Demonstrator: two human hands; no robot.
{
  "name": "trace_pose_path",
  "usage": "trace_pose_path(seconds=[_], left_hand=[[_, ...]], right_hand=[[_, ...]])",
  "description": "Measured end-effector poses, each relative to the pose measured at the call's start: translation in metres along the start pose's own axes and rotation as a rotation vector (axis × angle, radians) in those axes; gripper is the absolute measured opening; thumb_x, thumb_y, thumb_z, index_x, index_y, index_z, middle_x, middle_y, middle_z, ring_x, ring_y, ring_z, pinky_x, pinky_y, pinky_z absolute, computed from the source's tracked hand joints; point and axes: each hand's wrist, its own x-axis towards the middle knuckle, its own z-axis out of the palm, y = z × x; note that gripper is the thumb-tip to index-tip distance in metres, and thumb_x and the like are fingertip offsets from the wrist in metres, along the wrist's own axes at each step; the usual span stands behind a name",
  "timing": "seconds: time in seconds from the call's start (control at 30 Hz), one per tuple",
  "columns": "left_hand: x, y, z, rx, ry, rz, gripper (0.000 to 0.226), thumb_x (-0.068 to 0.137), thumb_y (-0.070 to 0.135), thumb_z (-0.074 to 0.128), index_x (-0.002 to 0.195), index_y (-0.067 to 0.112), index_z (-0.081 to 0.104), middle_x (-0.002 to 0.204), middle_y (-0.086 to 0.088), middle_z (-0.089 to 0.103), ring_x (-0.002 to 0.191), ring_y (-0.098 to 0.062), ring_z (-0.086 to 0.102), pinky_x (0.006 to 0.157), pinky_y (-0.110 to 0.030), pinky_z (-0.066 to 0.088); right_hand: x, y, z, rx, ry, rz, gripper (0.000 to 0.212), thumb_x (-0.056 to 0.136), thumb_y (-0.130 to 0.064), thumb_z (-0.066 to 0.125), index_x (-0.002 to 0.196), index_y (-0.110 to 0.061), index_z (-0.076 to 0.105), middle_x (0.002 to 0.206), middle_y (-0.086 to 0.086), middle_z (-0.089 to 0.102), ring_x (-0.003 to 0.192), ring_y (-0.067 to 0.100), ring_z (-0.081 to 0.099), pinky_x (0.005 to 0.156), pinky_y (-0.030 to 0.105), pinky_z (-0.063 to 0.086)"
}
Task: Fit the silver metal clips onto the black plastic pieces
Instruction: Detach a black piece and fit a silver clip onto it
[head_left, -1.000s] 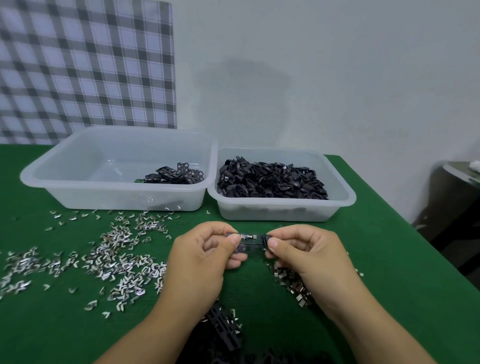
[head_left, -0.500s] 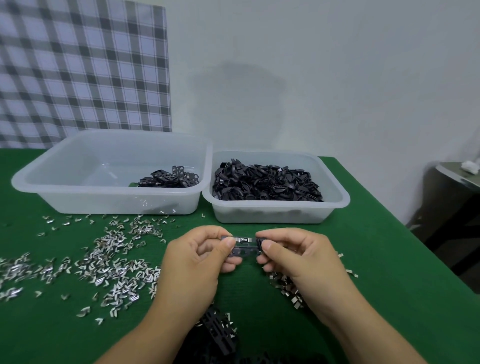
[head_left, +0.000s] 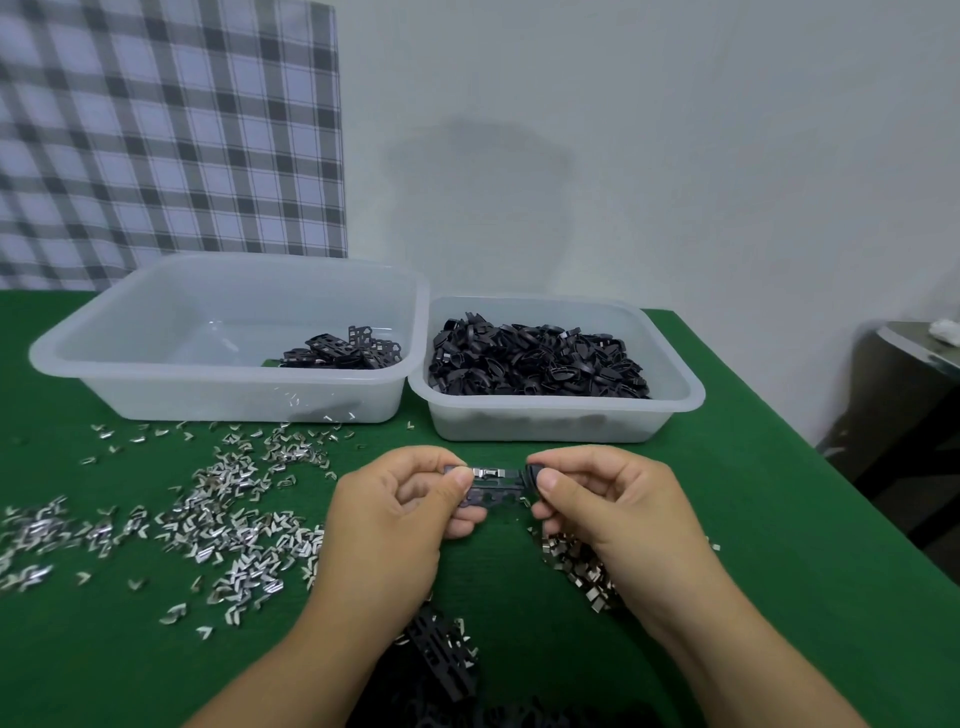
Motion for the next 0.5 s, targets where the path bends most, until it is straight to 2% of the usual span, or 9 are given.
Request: trace_pose_path(seconds=[0.33, 0.5], left_hand=[[-0.0008, 0.0032, 0.0009, -0.010, -0.017, 0.010, 0.011, 0.084, 0.005, 0.067, 0.077, 0.014, 0.070, 0.061, -0.008, 0.071, 0.060, -0.017, 0.072, 0.054, -0.016, 0.053], [-0.0003, 0.0031, 0.0000, 0.000, -0.052, 0.027, 0.012, 0.085, 0.004, 0.064, 0.080, 0.014, 0.070, 0.063, -0.009, 0.071, 0.061, -0.016, 0.072, 0.056, -0.016, 0.054]], right_hand=[[0.0002, 0.0007, 0.0004, -0.022, -0.006, 0.017, 0.015, 0.080, -0.001, 0.067, 0.078, -0.013, 0.075, 0.066, 0.010, 0.070, 0.059, 0.013, 0.064, 0.056, 0.018, 0.050], [0.0001, -0.0018, 0.0035, -0.111, -0.004, -0.028, 0.014, 0.081, -0.003, 0.065, 0.084, -0.014, 0.073, 0.064, 0.006, 0.070, 0.057, 0.008, 0.062, 0.056, 0.015, 0.049]])
